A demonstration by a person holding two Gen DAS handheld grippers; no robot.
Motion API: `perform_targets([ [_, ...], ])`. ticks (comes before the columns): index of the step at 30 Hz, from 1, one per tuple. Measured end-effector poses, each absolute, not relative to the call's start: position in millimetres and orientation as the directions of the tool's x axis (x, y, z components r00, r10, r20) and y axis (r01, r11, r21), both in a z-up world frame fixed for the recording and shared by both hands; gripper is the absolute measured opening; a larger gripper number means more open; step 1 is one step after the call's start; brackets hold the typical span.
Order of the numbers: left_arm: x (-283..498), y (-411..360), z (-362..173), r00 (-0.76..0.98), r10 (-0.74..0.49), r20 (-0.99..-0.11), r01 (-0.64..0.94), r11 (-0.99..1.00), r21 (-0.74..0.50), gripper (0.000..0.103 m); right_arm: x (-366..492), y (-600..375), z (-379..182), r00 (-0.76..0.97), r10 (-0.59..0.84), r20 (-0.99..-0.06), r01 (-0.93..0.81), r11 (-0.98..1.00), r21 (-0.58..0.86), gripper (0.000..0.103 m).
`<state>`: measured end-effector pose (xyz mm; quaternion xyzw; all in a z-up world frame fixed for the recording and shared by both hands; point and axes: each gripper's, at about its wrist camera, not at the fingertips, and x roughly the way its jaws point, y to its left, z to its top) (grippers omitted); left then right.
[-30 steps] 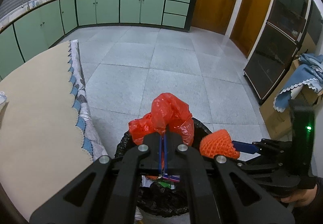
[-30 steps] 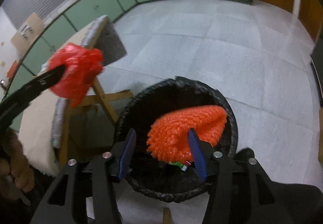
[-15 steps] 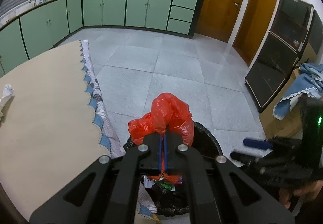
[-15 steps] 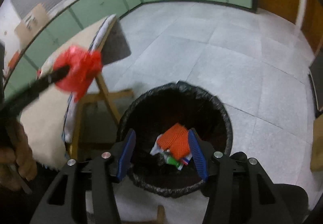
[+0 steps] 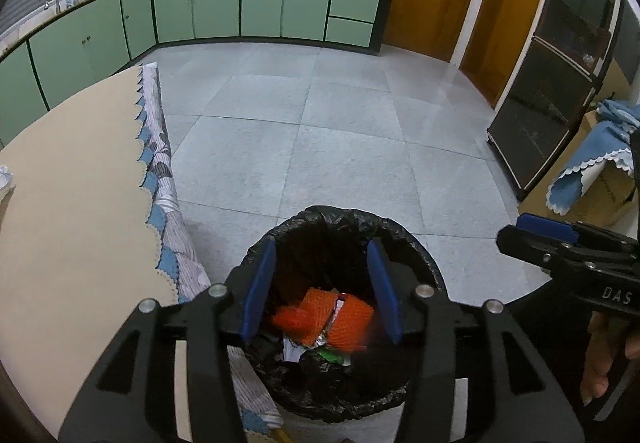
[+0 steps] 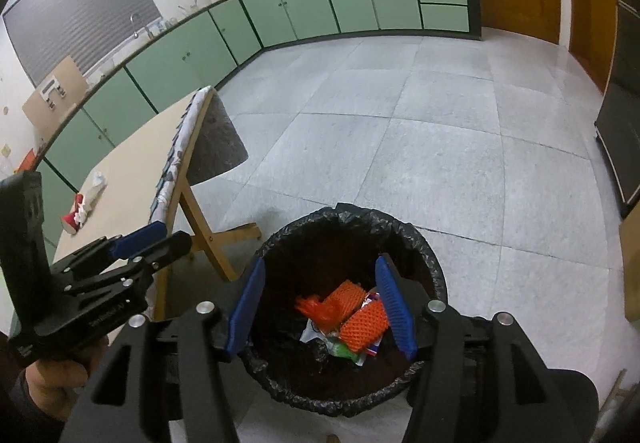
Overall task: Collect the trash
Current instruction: 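Move both open grippers from the bin back over the table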
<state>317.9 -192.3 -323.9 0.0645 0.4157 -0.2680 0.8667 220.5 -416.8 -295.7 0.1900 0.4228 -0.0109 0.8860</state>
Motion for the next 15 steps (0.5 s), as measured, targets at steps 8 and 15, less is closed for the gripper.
perform_targets([
  [8,317,-170,-304,0.574,-0.373,-0.728,0.459,0.884,-0.091,0.061,218,-416,-291,0.656,0.153,-0.739,0.167,0.926,0.34,0.057],
  [15,303,-117,-274,0.664,-0.302,-0.684,0.367,0.929,-0.054,0.066,227,-385,-265,0.689,0.188,-0.7,0.072,0.943,0.324,0.057],
])
